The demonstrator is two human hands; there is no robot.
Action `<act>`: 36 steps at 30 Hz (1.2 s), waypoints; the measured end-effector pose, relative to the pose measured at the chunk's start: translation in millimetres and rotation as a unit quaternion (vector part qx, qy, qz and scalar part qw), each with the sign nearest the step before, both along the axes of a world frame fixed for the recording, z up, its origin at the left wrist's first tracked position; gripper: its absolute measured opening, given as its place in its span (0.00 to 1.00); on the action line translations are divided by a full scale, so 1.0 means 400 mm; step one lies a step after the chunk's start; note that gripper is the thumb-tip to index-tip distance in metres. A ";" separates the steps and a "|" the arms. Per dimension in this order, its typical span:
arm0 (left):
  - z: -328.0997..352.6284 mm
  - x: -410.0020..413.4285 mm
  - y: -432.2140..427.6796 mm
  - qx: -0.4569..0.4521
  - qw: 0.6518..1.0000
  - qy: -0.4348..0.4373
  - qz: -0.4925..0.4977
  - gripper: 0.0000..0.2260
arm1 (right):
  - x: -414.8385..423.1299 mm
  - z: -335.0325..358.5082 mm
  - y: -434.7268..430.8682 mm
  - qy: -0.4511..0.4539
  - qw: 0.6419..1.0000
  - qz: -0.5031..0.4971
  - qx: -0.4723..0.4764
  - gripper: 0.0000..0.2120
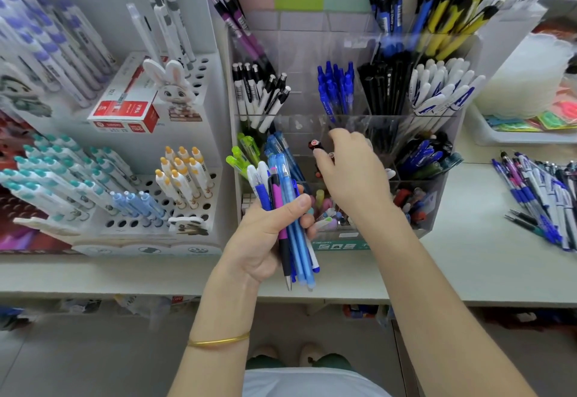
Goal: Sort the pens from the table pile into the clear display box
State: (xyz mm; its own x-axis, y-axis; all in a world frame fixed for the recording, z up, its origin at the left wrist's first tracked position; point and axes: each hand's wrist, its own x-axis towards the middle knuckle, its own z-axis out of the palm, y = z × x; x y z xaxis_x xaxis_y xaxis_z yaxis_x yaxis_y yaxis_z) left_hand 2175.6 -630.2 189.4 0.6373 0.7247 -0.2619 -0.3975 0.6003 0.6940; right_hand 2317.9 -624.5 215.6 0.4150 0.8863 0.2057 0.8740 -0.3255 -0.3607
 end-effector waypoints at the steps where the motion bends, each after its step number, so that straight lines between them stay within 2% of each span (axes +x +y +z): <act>1: -0.004 0.001 0.001 0.008 1.000 0.002 0.002 0.11 | -0.003 0.010 -0.014 0.001 0.999 -0.010 0.038 0.14; 3: -0.005 0.002 0.002 0.020 1.000 0.008 0.011 0.12 | -0.008 0.028 -0.039 0.036 0.991 -0.001 0.130 0.12; 4: -0.007 0.003 0.003 0.024 1.000 0.007 0.015 0.11 | -0.012 0.037 -0.046 0.087 0.984 0.017 0.155 0.11; 7: -0.009 0.002 0.001 0.046 0.999 -0.003 0.002 0.09 | -0.018 0.058 -0.053 0.312 0.939 0.079 0.119 0.07; 8: -0.009 0.002 -0.001 0.058 0.998 -0.004 -0.011 0.09 | -0.020 0.061 -0.053 0.346 0.929 0.091 0.095 0.06; 10: -0.010 0.001 -0.004 0.078 0.996 -0.001 -0.036 0.09 | -0.026 0.058 -0.048 0.353 0.927 0.123 0.044 0.06; 12: -0.010 0.000 -0.008 0.085 0.995 0.006 -0.045 0.10 | -0.033 0.054 -0.042 0.347 0.925 0.158 0.002 0.11; 15: -0.016 -0.005 -0.009 0.078 0.996 0.008 -0.047 0.07 | -0.033 0.057 -0.040 0.380 0.907 0.179 -0.024 0.13; 18: -0.020 -0.017 -0.005 0.064 0.994 -0.032 -0.076 0.09 | -0.022 0.058 -0.042 0.462 0.870 0.171 -0.021 0.10; 20: -0.022 -0.024 -0.003 0.045 0.995 -0.037 -0.076 0.10 | -0.018 0.055 -0.042 0.480 0.859 0.177 -0.016 0.09; 23: -0.023 -0.030 0.000 0.024 0.998 -0.016 -0.059 0.14 | -0.008 0.048 -0.040 0.508 0.843 0.178 -0.009 0.08; 27: -0.021 -0.037 0.005 0.007 0.999 0.034 -0.023 0.12 | 0.007 0.042 -0.037 0.550 0.816 0.175 -0.004 0.05; 31: -0.009 -0.034 0.003 0.022 0.998 0.054 -0.008 0.07 | 0.005 0.044 -0.036 0.563 0.807 0.177 0.006 0.04; 36: 0.010 -0.036 0.010 0.031 0.997 0.066 0.029 0.14 | 0.012 0.052 -0.036 0.550 0.815 0.181 0.014 0.05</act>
State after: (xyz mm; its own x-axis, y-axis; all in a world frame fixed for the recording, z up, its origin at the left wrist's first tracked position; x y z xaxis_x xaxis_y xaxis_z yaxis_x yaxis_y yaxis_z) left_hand 2161.3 -626.1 193.5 0.5572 0.7761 -0.2953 -0.3322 0.5343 0.7773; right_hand 2322.7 -638.8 236.3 0.0743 0.9929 -0.0926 0.0540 -0.0967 -0.9938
